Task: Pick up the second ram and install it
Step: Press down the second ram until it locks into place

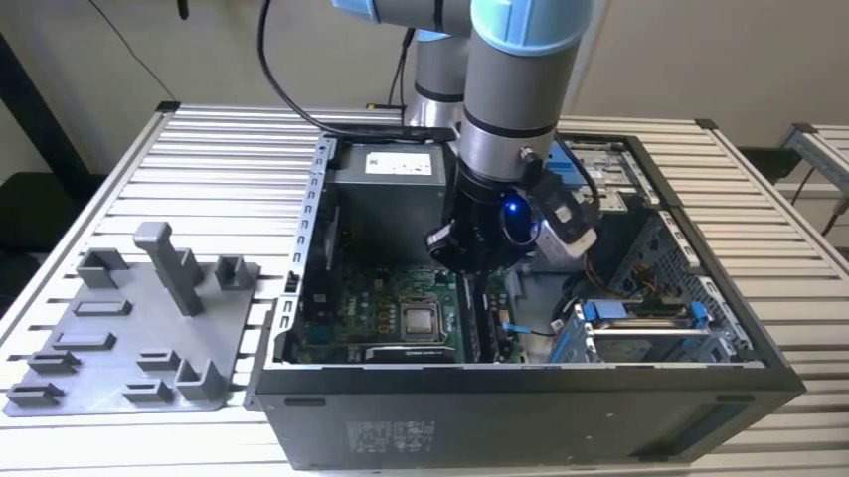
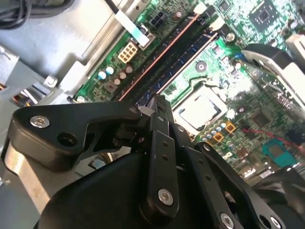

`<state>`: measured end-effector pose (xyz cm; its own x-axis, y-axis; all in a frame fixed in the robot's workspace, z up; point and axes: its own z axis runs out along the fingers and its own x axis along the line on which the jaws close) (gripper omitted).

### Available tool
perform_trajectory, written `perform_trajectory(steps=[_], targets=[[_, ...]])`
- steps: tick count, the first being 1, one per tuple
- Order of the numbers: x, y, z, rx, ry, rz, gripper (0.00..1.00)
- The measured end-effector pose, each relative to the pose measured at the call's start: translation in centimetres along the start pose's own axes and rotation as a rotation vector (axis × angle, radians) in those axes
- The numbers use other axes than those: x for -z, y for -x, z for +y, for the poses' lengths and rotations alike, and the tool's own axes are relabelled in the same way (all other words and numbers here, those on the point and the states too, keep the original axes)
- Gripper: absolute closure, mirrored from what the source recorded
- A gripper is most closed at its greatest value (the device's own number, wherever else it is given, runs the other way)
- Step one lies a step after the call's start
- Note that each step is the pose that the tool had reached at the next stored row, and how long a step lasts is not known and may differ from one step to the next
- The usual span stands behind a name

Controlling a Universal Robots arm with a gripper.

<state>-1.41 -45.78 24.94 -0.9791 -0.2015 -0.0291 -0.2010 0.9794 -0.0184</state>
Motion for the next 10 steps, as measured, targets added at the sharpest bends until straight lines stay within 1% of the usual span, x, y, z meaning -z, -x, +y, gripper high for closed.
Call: perform_trajectory(steps=[10], targets=[[0.0,0.01,0.0,0.174,0.0051,-0.0032,0.89]])
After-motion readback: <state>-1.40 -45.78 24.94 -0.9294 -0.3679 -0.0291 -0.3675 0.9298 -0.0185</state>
